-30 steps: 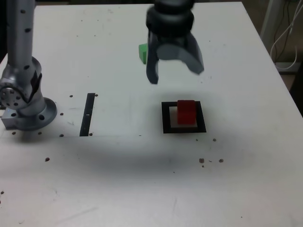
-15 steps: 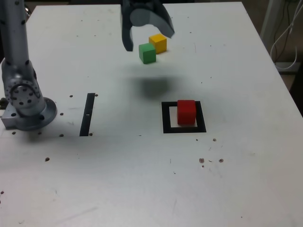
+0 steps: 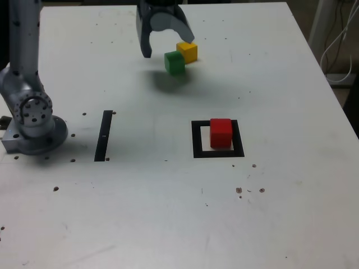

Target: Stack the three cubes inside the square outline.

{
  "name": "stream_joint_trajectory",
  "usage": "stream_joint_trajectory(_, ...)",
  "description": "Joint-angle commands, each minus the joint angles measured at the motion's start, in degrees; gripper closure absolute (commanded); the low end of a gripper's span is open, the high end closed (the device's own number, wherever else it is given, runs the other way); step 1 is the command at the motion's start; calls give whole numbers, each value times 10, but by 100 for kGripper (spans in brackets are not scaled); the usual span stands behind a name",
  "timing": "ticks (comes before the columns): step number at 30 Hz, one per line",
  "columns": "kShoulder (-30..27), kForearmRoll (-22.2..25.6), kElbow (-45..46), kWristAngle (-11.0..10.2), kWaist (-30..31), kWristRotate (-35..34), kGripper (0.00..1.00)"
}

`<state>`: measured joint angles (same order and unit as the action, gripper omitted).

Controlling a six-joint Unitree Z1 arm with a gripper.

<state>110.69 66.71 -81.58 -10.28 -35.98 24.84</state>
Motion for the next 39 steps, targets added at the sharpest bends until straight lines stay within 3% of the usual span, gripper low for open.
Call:
stream_joint_trajectory(1,10,-6,-6,-1,-1,1,1)
stream_joint_trajectory(17,82,33,-135,-28,-23,120,1)
stream_joint_trajectory(30,151,59,-214,-25,-25,171,2)
stream_joint_trajectory(39,177,61,-217,-21,-28,182,4)
